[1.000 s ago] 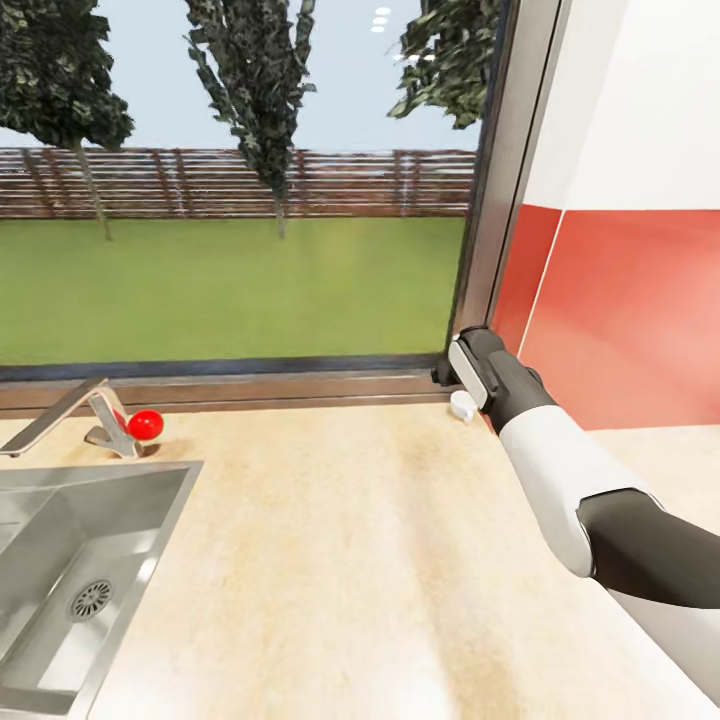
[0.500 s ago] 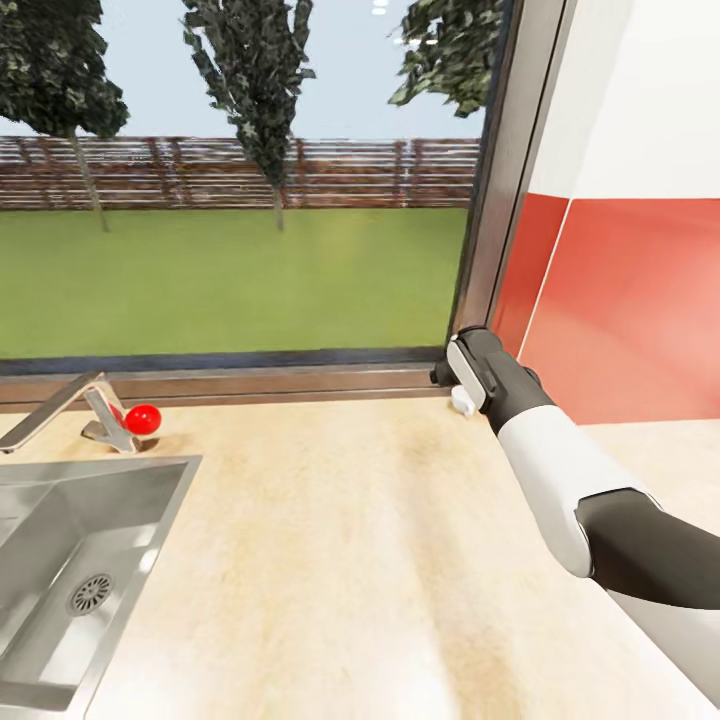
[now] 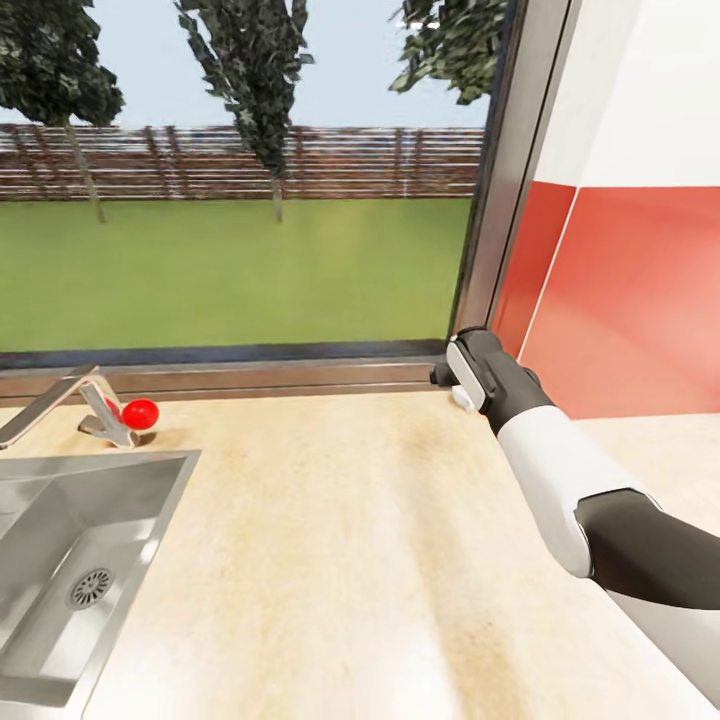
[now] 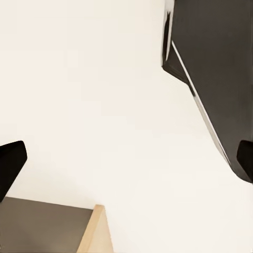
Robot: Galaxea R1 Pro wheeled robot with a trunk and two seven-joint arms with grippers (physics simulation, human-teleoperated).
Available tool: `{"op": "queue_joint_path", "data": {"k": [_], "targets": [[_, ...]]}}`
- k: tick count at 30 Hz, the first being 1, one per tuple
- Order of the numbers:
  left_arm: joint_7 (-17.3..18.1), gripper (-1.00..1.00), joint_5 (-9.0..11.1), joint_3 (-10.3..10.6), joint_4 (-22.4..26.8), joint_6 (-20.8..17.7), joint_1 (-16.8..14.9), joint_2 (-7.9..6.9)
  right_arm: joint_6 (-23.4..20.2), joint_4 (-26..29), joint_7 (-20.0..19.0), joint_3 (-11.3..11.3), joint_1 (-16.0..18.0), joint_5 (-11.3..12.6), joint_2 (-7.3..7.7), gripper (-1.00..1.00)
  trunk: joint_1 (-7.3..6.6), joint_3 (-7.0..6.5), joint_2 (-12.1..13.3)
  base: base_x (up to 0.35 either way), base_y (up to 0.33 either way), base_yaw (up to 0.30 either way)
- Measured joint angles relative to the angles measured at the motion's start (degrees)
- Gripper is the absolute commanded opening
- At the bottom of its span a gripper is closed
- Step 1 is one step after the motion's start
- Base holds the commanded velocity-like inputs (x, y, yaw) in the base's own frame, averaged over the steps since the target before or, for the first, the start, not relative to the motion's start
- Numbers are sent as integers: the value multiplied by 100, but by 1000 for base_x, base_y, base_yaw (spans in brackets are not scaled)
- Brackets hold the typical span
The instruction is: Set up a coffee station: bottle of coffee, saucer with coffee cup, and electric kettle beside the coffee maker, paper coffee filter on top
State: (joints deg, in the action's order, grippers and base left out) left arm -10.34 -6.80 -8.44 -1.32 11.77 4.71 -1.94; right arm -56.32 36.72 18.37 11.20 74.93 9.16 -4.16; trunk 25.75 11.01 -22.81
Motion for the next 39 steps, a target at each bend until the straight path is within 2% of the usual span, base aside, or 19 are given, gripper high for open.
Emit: {"op": "queue_joint_path", "data": {"k": [11,18,23,25,27,28,30,34,39], "targets": [[0,100,-4,5,0,10,0,-3,114,-32,0,9,-18,-8,-6,100,0,71,-1,0,0,0],[0,100,-5,4,1,10,0,1,587,-115,-13,31,-20,-14,-4,100,0,72,0,0,0,0],[0,100,-6,4,0,10,0,-2,639,-429,-15,42,-21,-14,6,100,0,72,0,0,0,0],[0,100,-6,3,2,10,0,0,722,-812,-17,28,-9,-9,11,100,0,72,0,0,0,0],[0,100,-4,3,2,10,0,-2,1038,-1292,-36,17,26,-9,11,100,0,72,0,0,0,0],[0,100,-5,4,1,10,0,-3,1369,-1598,-98,15,78,-12,13,100,0,72,0,0,0,0],[0,100,-5,4,2,11,0,-6,1720,-1924,-263,21,167,-26,18,100,0,72,-1,0,0,0],[0,100,-6,3,1,11,0,0,1953,-2170,-661,32,269,-46,37,100,0,72,-1,0,0,0],[0,100,-6,4,1,11,0,-5,1997,-2213,-771,59,397,-53,44,100,0,72,-1,0,0,0]]}}
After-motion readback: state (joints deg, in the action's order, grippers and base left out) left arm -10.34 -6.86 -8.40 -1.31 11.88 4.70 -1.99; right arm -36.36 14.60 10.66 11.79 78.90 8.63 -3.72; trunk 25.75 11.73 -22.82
